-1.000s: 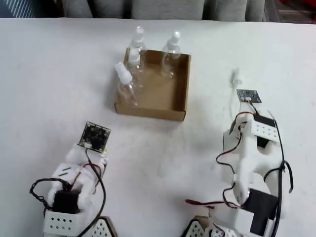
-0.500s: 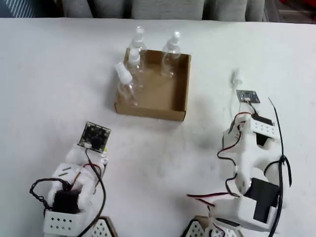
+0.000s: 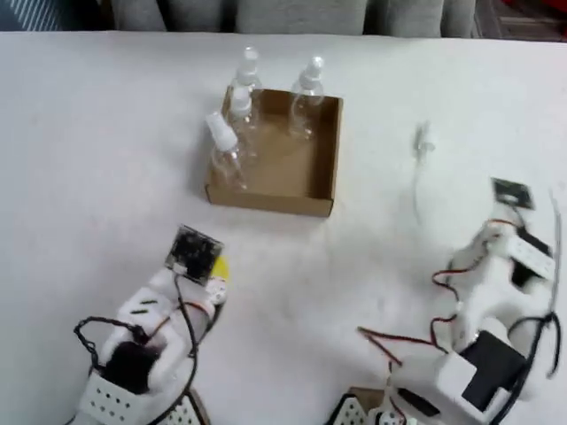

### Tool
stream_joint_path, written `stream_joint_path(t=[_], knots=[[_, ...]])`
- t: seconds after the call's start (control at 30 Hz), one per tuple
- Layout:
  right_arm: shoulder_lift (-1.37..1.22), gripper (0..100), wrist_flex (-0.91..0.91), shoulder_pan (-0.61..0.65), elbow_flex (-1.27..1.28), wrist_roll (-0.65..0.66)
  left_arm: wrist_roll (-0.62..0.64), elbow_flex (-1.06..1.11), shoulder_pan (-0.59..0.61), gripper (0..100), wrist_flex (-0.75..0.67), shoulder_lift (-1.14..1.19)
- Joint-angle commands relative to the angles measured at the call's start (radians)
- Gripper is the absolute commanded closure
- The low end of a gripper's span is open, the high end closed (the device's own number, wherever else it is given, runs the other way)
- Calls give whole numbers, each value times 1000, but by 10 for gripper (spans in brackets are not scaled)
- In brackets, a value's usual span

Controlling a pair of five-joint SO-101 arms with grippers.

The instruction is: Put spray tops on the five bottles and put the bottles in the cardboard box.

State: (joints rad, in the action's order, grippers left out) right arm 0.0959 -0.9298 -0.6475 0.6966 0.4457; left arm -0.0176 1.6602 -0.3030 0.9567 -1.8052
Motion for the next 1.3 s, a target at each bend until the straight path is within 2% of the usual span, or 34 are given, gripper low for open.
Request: stream_joint_path(t=[0.0,0.2,0.57,0.7,0.9,1.27], knots=[[25,981,12,-114,-91,44,21,-124,-124,979,-43,-4],[-28,981,8,-232,-216,44,25,-199,-216,979,-43,-4],[-239,981,7,-407,-483,92,25,-292,-289,979,-43,4],[-321,981,7,-440,-560,92,23,-373,-326,979,-44,131],[-403,981,7,-483,-660,95,23,-603,-398,978,-57,453],[-516,981,7,-539,-783,100,25,-812,-552,977,-516,1063]])
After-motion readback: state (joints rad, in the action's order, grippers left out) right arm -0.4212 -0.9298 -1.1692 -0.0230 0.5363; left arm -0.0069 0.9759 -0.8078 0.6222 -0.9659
